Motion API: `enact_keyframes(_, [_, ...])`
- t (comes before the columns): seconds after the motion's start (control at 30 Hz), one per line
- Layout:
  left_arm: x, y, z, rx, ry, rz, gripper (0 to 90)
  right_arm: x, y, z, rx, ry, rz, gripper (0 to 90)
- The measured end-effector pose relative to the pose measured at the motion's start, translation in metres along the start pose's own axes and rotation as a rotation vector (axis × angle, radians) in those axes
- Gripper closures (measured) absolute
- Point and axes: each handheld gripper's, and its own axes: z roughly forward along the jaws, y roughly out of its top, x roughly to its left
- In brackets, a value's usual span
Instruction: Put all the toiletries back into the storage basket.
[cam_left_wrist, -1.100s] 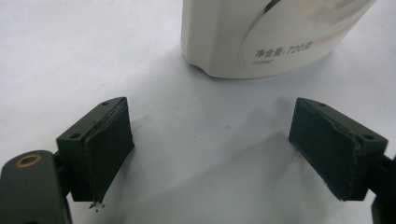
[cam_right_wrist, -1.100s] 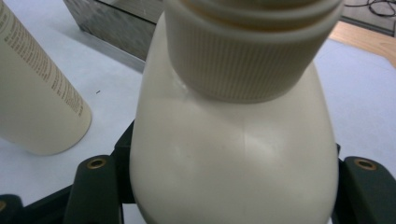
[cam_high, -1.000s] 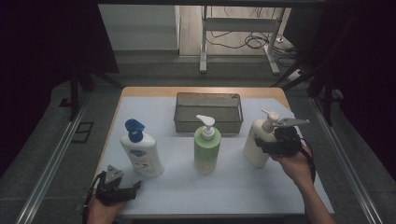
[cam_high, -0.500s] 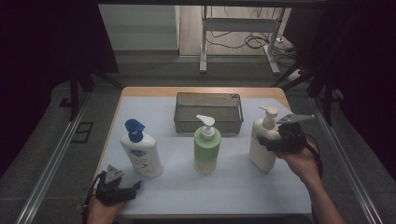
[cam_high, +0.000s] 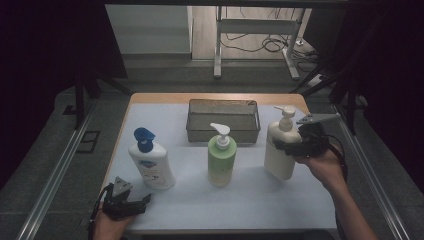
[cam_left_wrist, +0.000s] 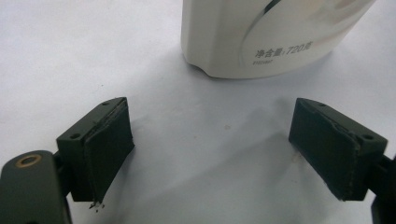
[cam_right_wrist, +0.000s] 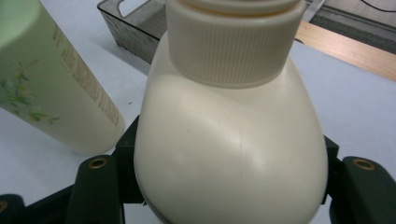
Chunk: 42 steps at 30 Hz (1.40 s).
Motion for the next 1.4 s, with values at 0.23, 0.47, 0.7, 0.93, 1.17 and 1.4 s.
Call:
enact_keyframes(0.23, [0.0,0.0,0.0,-0.001,0.0,0.0,13.0,0.003,0.015,-0.002,-0.014,0.015,-0.024,36.0])
enact_keyframes(0.47, [0.0,0.0,0.0,0.0,-0.001,0.0,13.0,0.005,0.034,-0.003,-0.028,0.022,-0.034,36.0])
enact_keyframes(0.7, [0.0,0.0,0.0,-0.001,-0.002,-0.002,13.0,0.008,0.048,-0.001,-0.038,0.023,-0.045,36.0])
enact_keyframes(0.93, [0.0,0.0,0.0,-0.001,-0.003,-0.003,13.0,0.01,0.063,0.003,-0.054,0.027,-0.062,36.0])
enact_keyframes(1.17, [0.001,0.0,0.0,0.001,-0.006,-0.003,12.9,0.013,0.078,0.011,-0.061,0.023,-0.065,36.0])
enact_keyframes(1.4, [0.001,0.0,0.0,0.001,-0.008,-0.003,12.8,0.013,0.089,0.017,-0.07,0.019,-0.059,36.0])
